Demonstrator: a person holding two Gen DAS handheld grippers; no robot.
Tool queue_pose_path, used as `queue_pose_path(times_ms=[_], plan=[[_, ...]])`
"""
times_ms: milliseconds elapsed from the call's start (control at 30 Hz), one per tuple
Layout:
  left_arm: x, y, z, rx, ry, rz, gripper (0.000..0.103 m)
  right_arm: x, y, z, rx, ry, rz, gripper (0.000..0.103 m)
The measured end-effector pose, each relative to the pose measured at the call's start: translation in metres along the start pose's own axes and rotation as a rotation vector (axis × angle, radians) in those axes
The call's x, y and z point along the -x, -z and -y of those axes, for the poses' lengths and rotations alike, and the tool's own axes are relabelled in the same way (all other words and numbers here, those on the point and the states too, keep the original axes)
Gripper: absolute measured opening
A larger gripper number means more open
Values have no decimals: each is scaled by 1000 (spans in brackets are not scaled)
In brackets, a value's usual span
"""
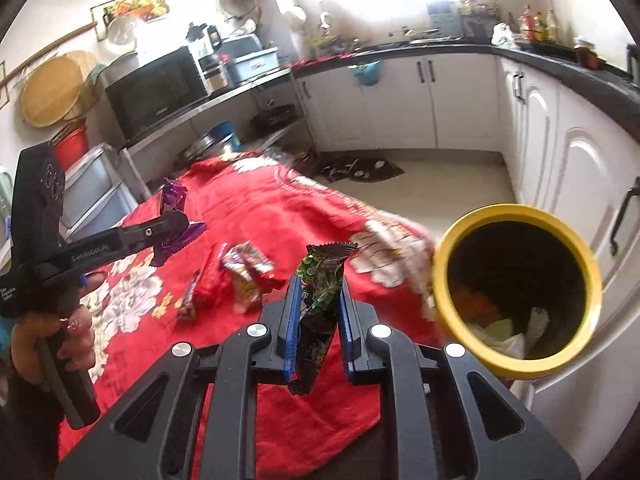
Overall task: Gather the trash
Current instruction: 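Carry the purple wrapper and green packet over the yellow bin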
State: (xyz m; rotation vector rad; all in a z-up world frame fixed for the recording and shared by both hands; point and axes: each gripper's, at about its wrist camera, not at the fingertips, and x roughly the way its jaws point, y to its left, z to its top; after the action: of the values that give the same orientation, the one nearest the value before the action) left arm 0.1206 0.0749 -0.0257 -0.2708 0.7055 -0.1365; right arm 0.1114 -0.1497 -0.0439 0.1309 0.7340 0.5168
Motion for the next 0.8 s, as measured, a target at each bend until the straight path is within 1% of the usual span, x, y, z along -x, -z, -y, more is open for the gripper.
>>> queue_pose_path(times_ms=[800], plan=[[-40, -14, 102, -138, 142, -26, 17, 45, -11, 71, -79, 184, 135, 17]])
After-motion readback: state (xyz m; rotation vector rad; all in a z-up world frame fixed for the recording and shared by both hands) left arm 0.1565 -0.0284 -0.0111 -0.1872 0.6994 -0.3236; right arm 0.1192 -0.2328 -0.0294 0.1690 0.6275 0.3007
